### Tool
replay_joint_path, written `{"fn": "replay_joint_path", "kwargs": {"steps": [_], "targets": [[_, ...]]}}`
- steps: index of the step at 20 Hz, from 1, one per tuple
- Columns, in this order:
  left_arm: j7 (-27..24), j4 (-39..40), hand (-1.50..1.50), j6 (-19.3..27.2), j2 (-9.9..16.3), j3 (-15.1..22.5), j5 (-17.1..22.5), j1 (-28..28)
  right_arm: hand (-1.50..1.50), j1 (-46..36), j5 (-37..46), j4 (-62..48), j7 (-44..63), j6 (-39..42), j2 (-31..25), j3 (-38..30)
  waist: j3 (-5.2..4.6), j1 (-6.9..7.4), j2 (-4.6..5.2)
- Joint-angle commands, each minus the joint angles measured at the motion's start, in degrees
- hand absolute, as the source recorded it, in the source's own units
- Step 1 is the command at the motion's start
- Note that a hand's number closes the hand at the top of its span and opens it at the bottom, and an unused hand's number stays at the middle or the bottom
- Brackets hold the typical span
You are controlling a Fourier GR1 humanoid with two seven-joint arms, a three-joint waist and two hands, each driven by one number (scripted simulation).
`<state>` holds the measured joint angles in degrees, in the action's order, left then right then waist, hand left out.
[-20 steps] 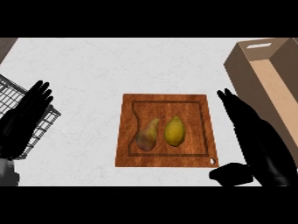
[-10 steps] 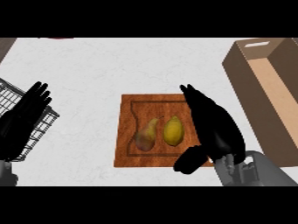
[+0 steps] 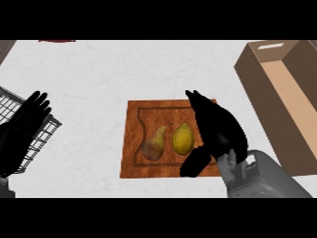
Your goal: Pick the lemon from the cutting board and place it in the cardboard box
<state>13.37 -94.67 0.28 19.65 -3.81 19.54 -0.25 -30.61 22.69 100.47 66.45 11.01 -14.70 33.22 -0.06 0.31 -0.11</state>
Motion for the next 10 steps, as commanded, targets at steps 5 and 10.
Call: {"fn": "replay_joint_path", "kwargs": {"steps": [5, 10], "targets": [[-0.14, -0.31, 0.0, 1.17, -2.35, -0.24, -2.33, 0.61, -1.5, -0.96, 4.51, -1.41, 5.97, 4.46, 5.1, -0.68, 0.04, -0.07, 0.01], [-0.84, 1.74, 0.0, -1.75, -0.92, -2.8, -0.81, 0.2, -1.5, 4.53, 9.92, -0.41, 2.62, 2.24, 5.32, 2.9, 0.04, -0.31, 0.0]]}}
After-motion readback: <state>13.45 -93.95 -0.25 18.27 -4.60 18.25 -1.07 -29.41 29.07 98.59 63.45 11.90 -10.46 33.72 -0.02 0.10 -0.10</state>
